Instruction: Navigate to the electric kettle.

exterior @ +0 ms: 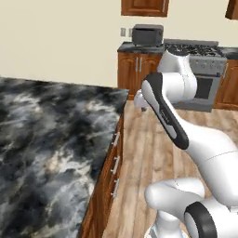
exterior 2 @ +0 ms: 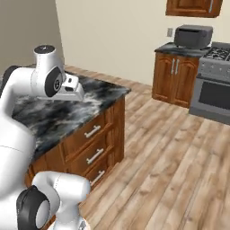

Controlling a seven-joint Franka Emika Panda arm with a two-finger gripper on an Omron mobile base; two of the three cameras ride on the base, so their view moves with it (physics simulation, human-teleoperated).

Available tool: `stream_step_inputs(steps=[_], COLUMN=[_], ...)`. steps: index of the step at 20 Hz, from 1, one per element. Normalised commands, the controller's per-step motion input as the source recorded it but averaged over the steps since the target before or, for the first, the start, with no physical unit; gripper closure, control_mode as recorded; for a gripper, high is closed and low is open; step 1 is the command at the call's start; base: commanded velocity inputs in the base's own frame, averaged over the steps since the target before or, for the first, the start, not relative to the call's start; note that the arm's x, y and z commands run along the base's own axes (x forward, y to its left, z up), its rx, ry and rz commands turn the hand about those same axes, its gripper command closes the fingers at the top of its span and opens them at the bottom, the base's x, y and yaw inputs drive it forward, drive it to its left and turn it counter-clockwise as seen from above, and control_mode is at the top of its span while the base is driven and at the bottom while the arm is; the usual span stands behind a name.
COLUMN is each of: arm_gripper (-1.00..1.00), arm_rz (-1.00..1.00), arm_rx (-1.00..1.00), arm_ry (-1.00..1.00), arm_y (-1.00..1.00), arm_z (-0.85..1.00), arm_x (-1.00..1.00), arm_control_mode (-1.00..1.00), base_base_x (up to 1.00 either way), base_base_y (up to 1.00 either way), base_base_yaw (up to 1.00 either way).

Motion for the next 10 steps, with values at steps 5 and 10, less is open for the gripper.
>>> stream_step_inputs(steps=[5, 10], arm_gripper=[-1.0, -1.0], arm_rz=[0.0, 0.0], arm_rx=[0.0, 0.0], arm_ry=[0.0, 0.0], arm_y=[0.0, 0.0], arm_z=[0.0, 0.0], arm_x=[0.0, 0.0], arm_control_mode=[1.0, 1.0], base_base_x=[0.23, 0.31], base_base_y=[-0.16, -0.36], base_base_yaw=[-0.69, -0.63])
